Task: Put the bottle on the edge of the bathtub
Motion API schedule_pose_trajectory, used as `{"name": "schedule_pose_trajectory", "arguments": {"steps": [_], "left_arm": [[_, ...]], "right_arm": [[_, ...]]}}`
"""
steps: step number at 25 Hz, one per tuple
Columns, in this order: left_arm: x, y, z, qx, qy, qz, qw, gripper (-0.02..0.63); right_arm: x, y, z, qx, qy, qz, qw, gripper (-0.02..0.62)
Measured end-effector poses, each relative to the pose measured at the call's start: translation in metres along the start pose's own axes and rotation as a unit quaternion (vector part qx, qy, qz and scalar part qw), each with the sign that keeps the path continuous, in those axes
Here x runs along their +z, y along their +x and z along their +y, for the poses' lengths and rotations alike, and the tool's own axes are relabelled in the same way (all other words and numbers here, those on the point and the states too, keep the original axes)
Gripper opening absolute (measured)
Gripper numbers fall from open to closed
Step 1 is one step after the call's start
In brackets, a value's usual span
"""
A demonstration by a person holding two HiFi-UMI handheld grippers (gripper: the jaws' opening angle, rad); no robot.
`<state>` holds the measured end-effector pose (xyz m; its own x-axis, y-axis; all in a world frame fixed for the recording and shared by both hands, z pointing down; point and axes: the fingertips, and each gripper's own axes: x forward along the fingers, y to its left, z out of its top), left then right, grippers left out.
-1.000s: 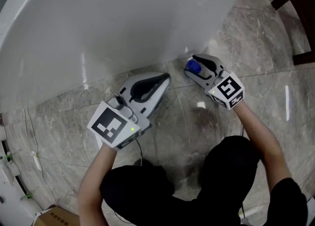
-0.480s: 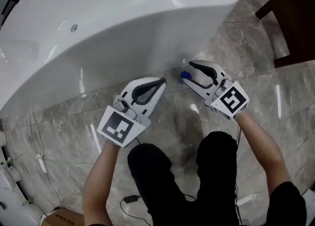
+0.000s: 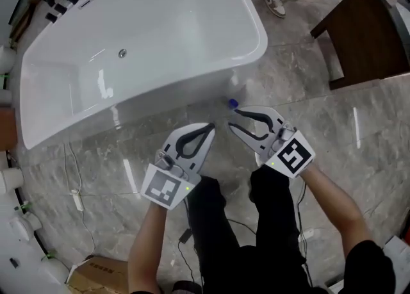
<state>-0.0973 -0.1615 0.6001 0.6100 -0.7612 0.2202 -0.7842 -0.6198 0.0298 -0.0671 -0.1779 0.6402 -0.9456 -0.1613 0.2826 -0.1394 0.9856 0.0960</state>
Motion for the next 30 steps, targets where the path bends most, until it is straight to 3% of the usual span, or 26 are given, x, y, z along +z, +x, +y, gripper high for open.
{"name": "schedule_pose_trajectory", "arguments": {"steps": [8,15,19,22,30], "left_arm": [[0.185,-0.079,-0.032,0.039,-0.057,-0.017,0.9975,0.011],[0.301,-0.128,-0.045,0.066,-0.073,-0.042,0.9943,0.011],[0.338,-0.141,-0.055,0.07,-0.076,-0.068,0.9923,0.011],[0.352,-0.149,-0.066,0.071,-0.074,-0.077,0.9918,0.011],[0.374,-0.156,-0.104,0.081,-0.078,-0.091,0.9895,0.011]], "right_arm": [[0.189,-0.084,0.019,-0.024,0.055,-0.037,0.997,0.091],[0.314,-0.132,0.028,-0.054,0.07,-0.057,0.994,0.044],[0.349,-0.149,0.03,-0.079,0.106,-0.058,0.99,0.026],[0.365,-0.161,0.035,-0.083,0.104,-0.071,0.988,0.014],[0.375,-0.207,0.046,-0.092,0.112,-0.084,0.986,0.012]]}}
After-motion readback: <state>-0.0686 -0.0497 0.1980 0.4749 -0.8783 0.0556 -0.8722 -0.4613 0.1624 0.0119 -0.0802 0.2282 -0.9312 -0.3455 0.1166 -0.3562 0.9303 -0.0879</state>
